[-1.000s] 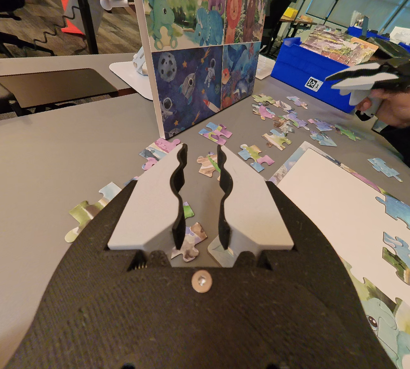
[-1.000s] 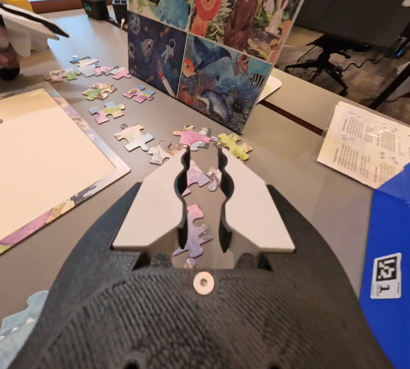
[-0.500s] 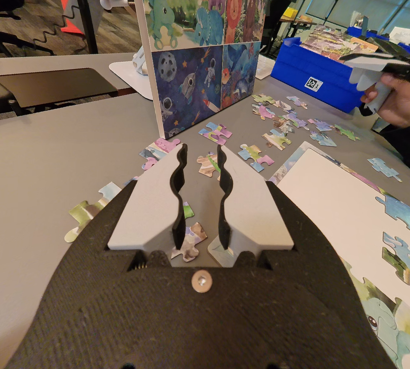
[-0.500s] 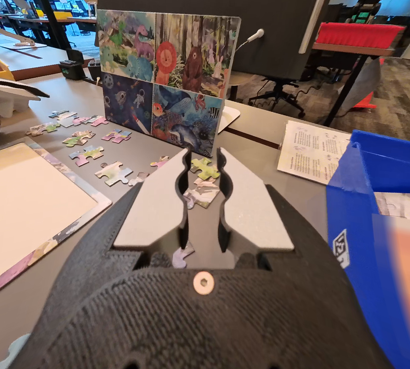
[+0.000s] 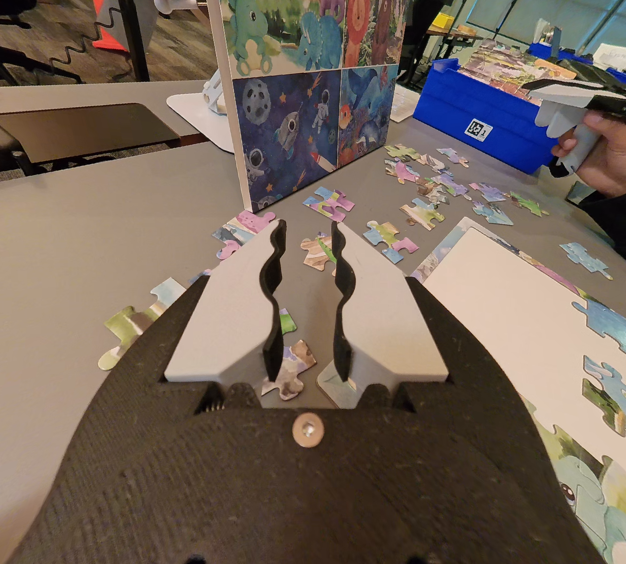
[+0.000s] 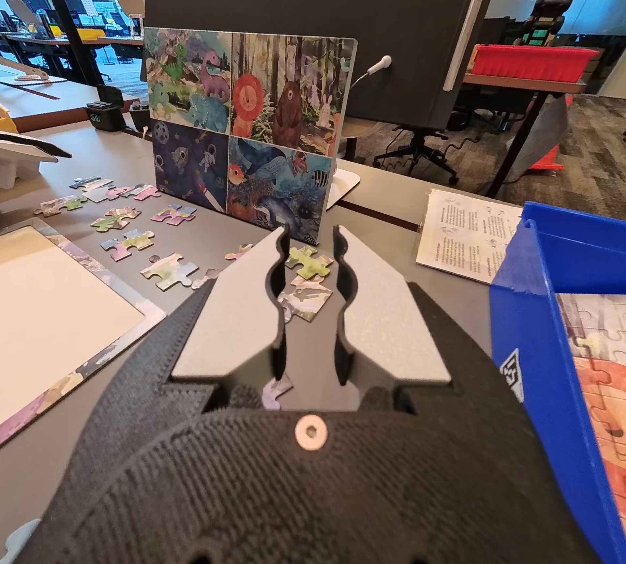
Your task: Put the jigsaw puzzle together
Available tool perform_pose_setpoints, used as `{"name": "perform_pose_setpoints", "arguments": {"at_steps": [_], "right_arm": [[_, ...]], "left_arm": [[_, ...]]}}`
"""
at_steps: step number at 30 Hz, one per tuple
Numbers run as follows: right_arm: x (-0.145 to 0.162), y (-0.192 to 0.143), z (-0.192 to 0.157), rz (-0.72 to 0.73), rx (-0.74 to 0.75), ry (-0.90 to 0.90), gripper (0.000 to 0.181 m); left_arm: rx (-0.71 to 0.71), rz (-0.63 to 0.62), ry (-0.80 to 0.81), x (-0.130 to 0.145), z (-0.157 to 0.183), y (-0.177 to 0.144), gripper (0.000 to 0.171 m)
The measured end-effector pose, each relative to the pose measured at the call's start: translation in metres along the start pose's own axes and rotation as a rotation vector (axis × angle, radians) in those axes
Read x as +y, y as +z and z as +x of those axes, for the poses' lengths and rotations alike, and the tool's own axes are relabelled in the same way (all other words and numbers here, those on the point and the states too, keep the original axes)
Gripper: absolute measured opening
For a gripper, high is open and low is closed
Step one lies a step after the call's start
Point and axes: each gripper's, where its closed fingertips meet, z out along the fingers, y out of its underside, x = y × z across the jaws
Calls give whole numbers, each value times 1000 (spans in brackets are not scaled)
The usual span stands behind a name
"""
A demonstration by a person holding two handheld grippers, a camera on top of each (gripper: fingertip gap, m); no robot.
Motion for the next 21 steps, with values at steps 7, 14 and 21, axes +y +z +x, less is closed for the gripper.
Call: {"name": "perform_pose_setpoints", "arguments": {"at_steps": [7, 14, 21], "right_arm": [[0, 0, 0, -5, 3, -8, 24], [0, 0, 0, -5, 5, -9, 24], [1, 1, -1, -14, 4, -8, 26]], "left_arm": [[0, 0, 0, 0, 0, 0, 25], [1, 1, -4, 0, 0, 0, 25], [2, 1, -5, 0, 0, 0, 25]]}}
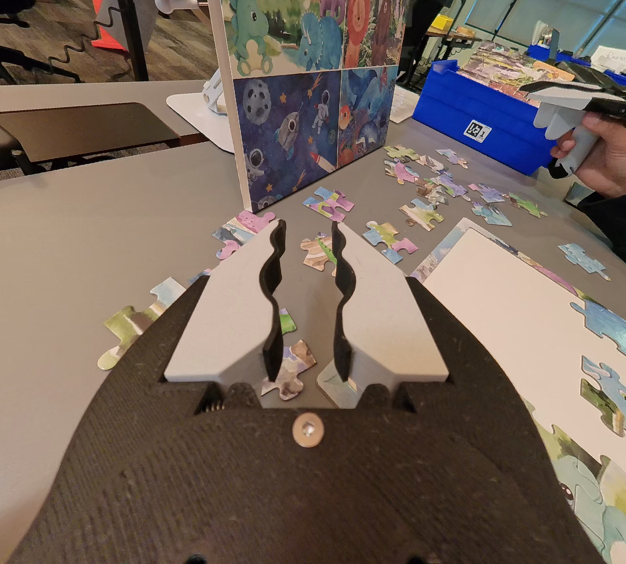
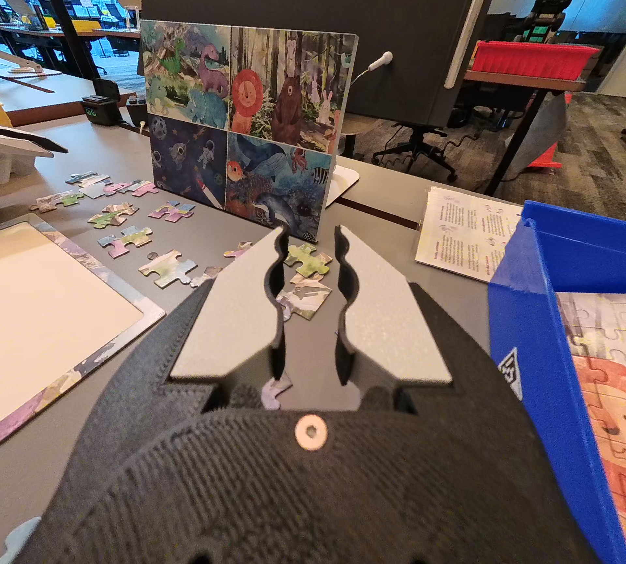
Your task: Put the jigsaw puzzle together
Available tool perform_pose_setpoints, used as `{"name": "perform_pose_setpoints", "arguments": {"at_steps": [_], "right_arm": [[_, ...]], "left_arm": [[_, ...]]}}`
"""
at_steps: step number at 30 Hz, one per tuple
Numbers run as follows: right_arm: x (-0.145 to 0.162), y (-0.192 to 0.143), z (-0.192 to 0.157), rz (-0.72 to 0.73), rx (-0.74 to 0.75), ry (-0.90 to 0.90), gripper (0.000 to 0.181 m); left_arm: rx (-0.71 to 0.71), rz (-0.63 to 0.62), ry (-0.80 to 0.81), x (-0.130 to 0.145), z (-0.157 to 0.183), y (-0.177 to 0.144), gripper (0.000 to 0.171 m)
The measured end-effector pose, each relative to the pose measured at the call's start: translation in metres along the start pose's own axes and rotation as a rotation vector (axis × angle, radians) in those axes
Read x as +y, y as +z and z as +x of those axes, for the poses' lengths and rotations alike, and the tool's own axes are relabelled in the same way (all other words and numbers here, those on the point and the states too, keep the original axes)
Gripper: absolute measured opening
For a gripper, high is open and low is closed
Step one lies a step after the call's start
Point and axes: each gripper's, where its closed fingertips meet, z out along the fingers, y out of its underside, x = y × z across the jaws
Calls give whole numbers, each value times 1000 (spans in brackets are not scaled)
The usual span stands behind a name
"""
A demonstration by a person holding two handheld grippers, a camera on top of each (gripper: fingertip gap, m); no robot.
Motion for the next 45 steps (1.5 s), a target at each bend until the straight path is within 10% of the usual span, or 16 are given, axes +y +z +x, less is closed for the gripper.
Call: {"name": "perform_pose_setpoints", "arguments": {"at_steps": [45], "right_arm": [[5, 3, 0, -33, 11, -18, 27]], "left_arm": [[5, -4, -7, 1, 0, 1, 26]]}}
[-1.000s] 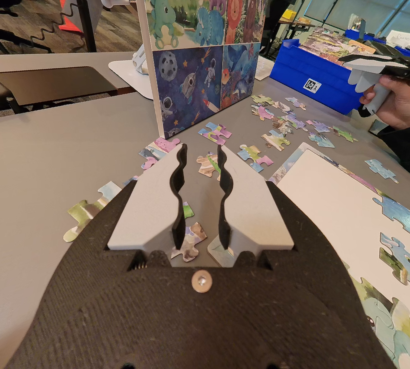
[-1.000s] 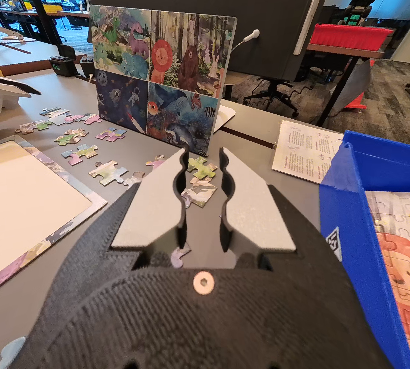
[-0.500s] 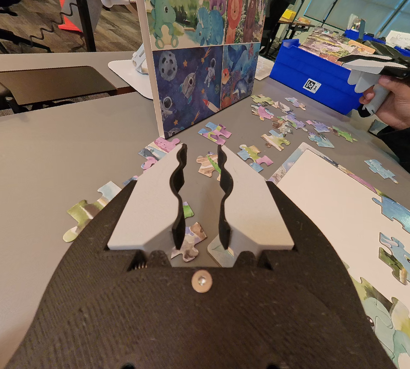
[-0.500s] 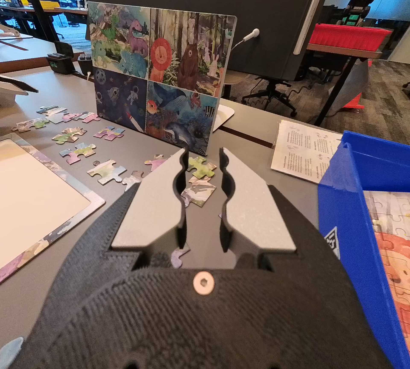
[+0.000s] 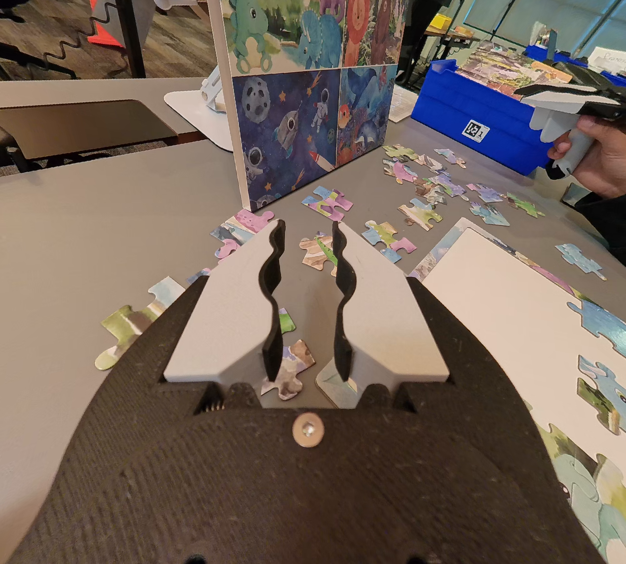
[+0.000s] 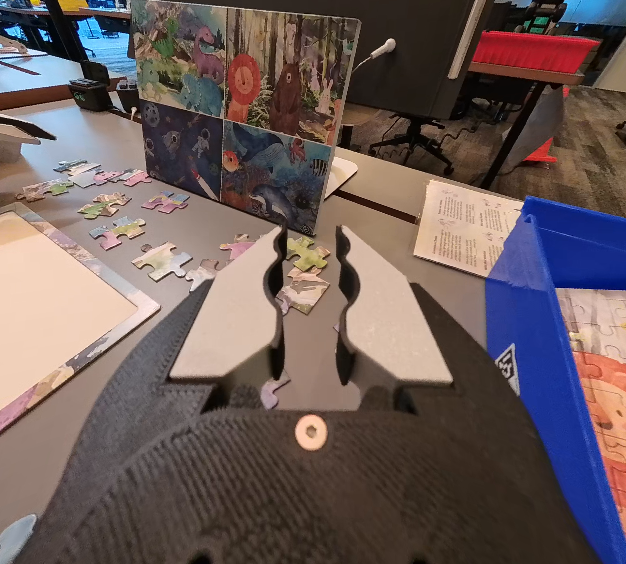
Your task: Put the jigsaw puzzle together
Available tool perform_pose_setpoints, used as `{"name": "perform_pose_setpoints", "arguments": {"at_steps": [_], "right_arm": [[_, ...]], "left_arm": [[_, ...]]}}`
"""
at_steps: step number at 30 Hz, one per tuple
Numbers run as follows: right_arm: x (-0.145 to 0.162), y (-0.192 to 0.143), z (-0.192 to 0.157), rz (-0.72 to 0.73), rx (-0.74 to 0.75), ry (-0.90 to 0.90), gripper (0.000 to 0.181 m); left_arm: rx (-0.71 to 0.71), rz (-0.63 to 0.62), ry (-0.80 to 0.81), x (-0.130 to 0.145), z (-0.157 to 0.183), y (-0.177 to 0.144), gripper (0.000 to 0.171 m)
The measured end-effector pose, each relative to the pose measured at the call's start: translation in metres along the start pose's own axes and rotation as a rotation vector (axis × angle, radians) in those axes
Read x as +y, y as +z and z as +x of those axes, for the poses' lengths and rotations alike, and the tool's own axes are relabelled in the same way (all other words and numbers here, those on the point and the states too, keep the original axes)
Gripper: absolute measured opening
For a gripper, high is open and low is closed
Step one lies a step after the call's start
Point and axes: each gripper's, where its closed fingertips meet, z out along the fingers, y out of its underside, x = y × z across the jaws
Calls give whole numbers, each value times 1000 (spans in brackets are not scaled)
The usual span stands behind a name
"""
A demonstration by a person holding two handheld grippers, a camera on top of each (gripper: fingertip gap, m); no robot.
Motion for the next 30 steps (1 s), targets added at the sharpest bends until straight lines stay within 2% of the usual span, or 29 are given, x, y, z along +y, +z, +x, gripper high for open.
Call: {"name": "perform_pose_setpoints", "arguments": {"at_steps": [5, 8, 11, 19, 30], "right_arm": [[11, 3, 5, -52, 18, 22, 33], [30, 9, 9, -142, 28, 84, 54], [48, 13, 13, -221, 42, 128, 65], [89, 14, 30, -427, 153, 56, 70], [108, 13, 37, -477, 147, 113, 72]], "left_arm": [[0, 0, -1, 0, 0, 0, 26], [1, -1, -2, 0, 0, 0, 26], [1, 0, -3, 0, 0, 0, 26], [4, -4, 0, 1, 2, 1, 26], [0, 9, -5, -2, 0, -1, 27]]}}
